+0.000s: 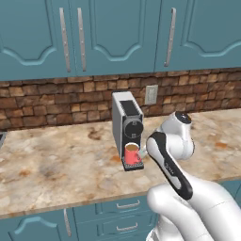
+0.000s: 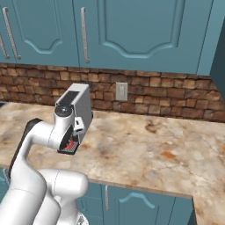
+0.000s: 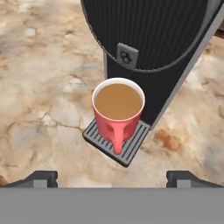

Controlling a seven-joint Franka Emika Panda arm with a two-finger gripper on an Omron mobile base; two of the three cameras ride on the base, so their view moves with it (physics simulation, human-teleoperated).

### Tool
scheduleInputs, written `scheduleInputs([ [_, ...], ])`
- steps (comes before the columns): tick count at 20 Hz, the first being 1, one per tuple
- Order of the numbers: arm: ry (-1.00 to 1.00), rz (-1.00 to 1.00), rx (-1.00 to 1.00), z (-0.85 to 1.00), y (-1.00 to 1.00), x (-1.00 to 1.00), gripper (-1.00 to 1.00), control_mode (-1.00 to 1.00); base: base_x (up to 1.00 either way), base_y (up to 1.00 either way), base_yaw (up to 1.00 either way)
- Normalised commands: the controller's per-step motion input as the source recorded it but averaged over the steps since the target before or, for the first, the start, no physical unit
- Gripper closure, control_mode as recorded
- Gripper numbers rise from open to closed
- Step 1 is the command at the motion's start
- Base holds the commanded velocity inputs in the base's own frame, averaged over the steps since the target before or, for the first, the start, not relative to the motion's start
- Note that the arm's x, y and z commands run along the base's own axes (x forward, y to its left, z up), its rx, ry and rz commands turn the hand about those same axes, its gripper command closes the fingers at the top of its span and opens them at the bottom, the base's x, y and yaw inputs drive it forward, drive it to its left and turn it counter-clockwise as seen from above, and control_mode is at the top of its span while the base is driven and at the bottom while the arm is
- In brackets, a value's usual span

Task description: Pick up the brewed coffee from the coffee machine and place it next to the breakfast plate on the dining counter.

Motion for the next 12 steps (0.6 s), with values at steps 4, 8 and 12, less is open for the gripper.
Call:
scheduleInputs([
  [4,0.06,0.07,0.0,-0.57,0.21,0.27,-1.0,-1.0,0.0,0.0,0.0],
  [8,0.04,0.04,0.0,-0.45,0.02,0.39,-1.0,-1.0,0.0,0.0,0.0],
  [12,0.03,0.03,0.0,-0.48,0.0,0.25,-1.0,-1.0,0.0,0.0,0.0],
])
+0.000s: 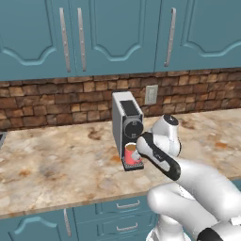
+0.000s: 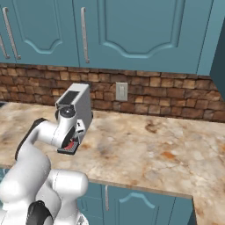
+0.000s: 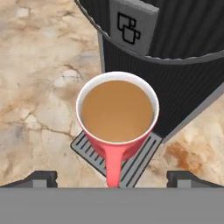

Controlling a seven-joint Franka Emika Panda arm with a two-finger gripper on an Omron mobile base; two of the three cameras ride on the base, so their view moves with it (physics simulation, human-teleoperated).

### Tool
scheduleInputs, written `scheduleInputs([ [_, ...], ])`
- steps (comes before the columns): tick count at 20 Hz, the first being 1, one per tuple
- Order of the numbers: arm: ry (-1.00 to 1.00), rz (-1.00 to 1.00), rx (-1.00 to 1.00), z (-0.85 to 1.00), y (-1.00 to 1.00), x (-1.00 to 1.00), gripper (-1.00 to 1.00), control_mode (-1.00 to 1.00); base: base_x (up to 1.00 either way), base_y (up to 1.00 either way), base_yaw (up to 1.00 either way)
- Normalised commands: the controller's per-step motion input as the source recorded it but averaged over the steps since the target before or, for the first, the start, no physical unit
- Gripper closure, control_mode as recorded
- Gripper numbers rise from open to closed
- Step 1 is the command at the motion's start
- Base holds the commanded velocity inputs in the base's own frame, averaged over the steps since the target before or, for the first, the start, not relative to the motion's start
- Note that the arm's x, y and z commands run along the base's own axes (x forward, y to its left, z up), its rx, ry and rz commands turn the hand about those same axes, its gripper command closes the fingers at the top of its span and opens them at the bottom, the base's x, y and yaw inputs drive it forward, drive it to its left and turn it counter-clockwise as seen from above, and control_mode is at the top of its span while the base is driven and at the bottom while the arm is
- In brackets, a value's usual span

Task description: Pick up the brewed coffee from the coffee machine and place it next to the breakfast plate on the dining counter.

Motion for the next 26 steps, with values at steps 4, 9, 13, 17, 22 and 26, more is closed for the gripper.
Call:
scheduleInputs([
  [4,0.01,0.04,0.0,-0.51,0.0,0.15,-1.0,-1.0,0.0,0.0,0.0],
  [9,0.0,0.03,0.0,-0.4,0.0,0.2,-1.0,-1.0,0.0,0.0,0.0],
  [13,0.0,0.03,0.0,-0.37,0.0,0.15,1.0,-1.0,0.0,0.0,0.0],
  [17,0.0,0.03,0.0,-0.24,0.01,0.11,1.0,-1.0,0.0,0.0,0.0],
  [22,0.0,0.0,0.0,-0.03,0.02,-0.22,1.0,-1.0,0.0,0.0,0.0],
  [26,-0.08,0.01,0.0,0.0,0.0,-0.46,1.0,-1.0,0.0,0.0,0.0],
])
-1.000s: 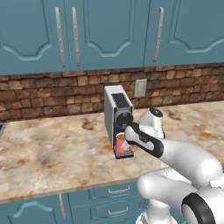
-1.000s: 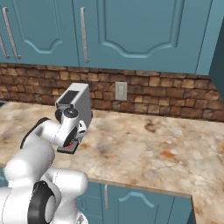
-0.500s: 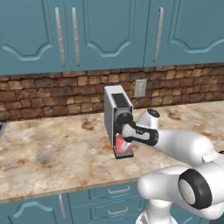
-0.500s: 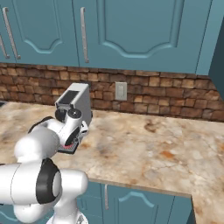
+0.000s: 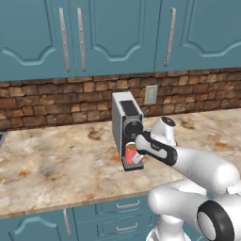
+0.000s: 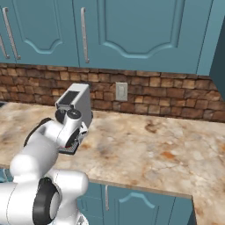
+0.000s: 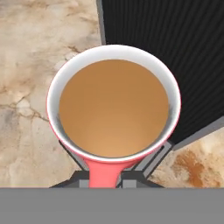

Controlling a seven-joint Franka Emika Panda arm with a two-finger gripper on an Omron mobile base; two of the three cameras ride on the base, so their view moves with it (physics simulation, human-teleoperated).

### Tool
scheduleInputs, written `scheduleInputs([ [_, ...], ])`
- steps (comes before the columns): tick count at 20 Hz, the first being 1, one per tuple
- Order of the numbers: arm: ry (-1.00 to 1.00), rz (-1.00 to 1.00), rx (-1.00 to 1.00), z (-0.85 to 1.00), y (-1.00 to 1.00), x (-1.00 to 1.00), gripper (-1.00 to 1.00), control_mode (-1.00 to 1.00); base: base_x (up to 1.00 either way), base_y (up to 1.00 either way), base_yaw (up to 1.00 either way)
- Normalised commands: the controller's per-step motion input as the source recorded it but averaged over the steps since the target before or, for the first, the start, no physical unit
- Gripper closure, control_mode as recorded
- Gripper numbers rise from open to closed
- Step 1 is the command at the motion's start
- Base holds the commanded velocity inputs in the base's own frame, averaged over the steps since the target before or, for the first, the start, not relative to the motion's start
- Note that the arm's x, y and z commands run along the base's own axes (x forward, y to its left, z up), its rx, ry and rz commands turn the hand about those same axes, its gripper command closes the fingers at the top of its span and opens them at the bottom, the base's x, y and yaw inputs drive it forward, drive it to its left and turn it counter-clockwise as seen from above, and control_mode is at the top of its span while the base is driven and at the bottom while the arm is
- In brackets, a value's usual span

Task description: Pick up the brewed coffee from the coffee machine and place it next to the breakfast plate on the dining counter.

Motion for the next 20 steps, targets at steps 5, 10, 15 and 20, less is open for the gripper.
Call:
scheduleInputs([
  [5,-0.14,0.1,0.0,0.14,0.0,-0.53,1.0,-1.0,0.0,0.0,0.0],
  [10,-0.02,0.13,-0.08,0.12,0.05,-0.88,1.0,-1.0,0.0,0.0,0.0],
  [15,-0.19,0.06,-0.03,0.66,-0.09,-0.86,1.0,-1.0,0.0,0.0,0.0],
  [20,-0.17,0.01,0.0,0.92,-0.49,-0.5,1.0,-1.0,0.0,0.0,0.0],
])
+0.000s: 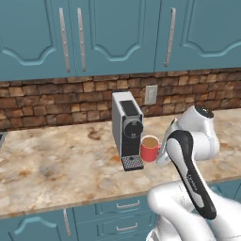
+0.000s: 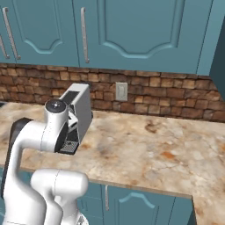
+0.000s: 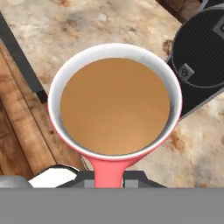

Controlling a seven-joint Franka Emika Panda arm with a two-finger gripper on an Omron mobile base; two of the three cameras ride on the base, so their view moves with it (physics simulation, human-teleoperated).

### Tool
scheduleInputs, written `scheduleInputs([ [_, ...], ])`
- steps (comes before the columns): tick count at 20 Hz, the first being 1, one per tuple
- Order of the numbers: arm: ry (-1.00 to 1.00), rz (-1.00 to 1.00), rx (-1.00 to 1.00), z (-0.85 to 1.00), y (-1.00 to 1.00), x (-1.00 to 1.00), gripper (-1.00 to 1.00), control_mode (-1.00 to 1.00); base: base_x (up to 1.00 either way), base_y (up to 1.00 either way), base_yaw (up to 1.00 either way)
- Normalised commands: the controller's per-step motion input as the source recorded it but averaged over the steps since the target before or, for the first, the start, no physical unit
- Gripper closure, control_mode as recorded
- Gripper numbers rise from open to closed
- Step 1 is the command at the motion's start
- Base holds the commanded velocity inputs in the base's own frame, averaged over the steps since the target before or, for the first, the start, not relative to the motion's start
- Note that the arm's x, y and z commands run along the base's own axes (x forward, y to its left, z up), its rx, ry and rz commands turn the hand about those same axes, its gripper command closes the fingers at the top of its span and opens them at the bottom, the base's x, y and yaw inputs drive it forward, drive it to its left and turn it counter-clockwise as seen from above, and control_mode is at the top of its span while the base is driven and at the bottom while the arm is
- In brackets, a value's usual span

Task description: Pick up the brewed coffee from the coffee machine and place it next to the breakfast plate on the dining counter.

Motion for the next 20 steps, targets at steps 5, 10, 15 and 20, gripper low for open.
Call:
scheduleInputs([
  [5,-0.07,0.05,0.01,0.36,-0.49,-0.53,1.0,-1.0,0.0,0.0,0.0],
  [10,-0.01,0.06,0.02,0.02,-0.24,-0.05,1.0,-1.0,0.0,0.0,0.0],
  [15,0.0,0.0,0.0,0.0,0.0,0.0,1.0,1.0,-0.13,0.29,0.31],
  [20,0.0,0.0,0.0,0.0,0.0,0.0,1.0,1.0,-0.37,0.73,0.85],
])
